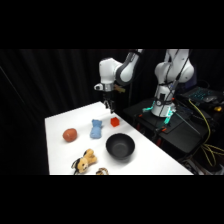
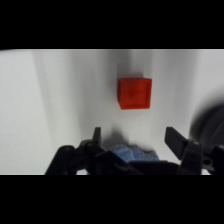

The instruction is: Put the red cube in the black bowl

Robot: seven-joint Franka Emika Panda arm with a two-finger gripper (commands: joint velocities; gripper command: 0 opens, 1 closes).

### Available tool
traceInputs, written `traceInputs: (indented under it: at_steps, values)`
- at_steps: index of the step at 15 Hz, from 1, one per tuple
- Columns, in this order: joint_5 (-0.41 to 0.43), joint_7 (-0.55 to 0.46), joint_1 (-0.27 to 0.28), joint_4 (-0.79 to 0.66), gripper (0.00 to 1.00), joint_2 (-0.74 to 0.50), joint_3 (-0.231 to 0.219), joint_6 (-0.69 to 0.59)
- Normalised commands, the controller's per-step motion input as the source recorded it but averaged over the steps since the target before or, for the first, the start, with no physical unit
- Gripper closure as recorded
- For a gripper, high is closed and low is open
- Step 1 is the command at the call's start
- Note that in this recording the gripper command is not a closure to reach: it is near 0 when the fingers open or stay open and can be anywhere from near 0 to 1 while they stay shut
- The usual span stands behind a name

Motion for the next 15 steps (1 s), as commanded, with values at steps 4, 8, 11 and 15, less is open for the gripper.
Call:
traceInputs:
  at_steps: [4, 8, 11, 15]
  values:
    - [0.137, -0.1, -0.101, -0.04, 0.0, 0.17, 0.146, 0.32]
    - [0.17, -0.12, -0.17, -0.09, 0.0, 0.07, 0.152, 0.26]
    - [0.211, -0.12, -0.172, -0.11, 0.0, 0.05, 0.166, 0.24]
    - [0.208, -0.1, -0.144, -0.1, 0.0, 0.08, 0.179, 0.26]
